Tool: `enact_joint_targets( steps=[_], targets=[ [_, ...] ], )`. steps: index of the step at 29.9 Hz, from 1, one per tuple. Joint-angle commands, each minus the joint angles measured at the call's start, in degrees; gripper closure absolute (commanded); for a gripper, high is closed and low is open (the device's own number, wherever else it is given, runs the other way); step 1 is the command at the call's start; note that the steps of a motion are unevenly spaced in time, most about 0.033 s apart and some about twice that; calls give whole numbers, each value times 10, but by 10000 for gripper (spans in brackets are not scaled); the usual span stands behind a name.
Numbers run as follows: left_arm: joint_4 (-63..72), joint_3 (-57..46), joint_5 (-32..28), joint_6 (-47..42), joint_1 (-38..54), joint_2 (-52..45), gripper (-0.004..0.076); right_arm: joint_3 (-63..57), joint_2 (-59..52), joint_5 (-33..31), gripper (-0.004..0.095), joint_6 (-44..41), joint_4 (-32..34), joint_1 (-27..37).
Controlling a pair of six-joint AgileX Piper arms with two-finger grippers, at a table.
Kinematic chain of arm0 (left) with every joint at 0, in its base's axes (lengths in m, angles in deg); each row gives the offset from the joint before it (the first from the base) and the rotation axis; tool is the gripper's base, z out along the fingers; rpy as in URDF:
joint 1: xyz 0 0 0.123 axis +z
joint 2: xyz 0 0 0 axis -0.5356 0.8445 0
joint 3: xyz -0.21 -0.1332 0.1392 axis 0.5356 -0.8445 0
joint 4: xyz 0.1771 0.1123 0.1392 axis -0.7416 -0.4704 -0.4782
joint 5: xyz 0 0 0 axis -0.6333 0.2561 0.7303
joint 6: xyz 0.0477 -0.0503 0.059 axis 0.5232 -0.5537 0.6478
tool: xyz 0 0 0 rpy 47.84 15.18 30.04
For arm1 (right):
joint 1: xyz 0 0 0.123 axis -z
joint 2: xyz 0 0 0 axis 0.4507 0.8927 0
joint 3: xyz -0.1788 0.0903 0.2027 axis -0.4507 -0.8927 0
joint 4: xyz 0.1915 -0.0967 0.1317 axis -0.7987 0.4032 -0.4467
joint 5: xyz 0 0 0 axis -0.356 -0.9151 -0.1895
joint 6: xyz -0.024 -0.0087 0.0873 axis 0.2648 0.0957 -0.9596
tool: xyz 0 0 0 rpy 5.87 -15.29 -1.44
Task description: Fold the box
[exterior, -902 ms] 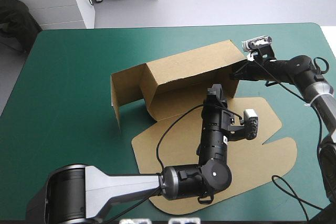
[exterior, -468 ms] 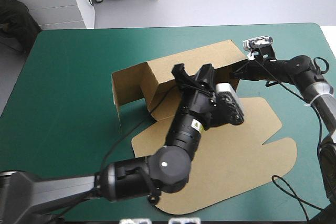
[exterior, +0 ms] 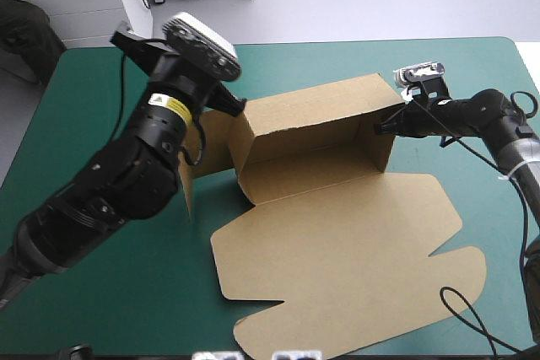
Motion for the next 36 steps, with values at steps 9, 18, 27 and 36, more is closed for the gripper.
enact_joint_targets(
  steps=[9, 18, 27, 36],
  targets=[
    [314, 19, -91, 181, 298, -28, 710, 16, -88, -9, 907, -226, 163, -85],
    [591, 18, -87, 342, 497, -11, 710, 117, -89, -167, 907, -394, 268, -126],
    [768, 14, -24, 435, 596, 32, 710, 229, -70, -307, 907, -442, 293, -126],
    [815, 12, 39, 446, 626, 63, 710, 230, -16, -307, 907, -452, 283, -126]
  ],
)
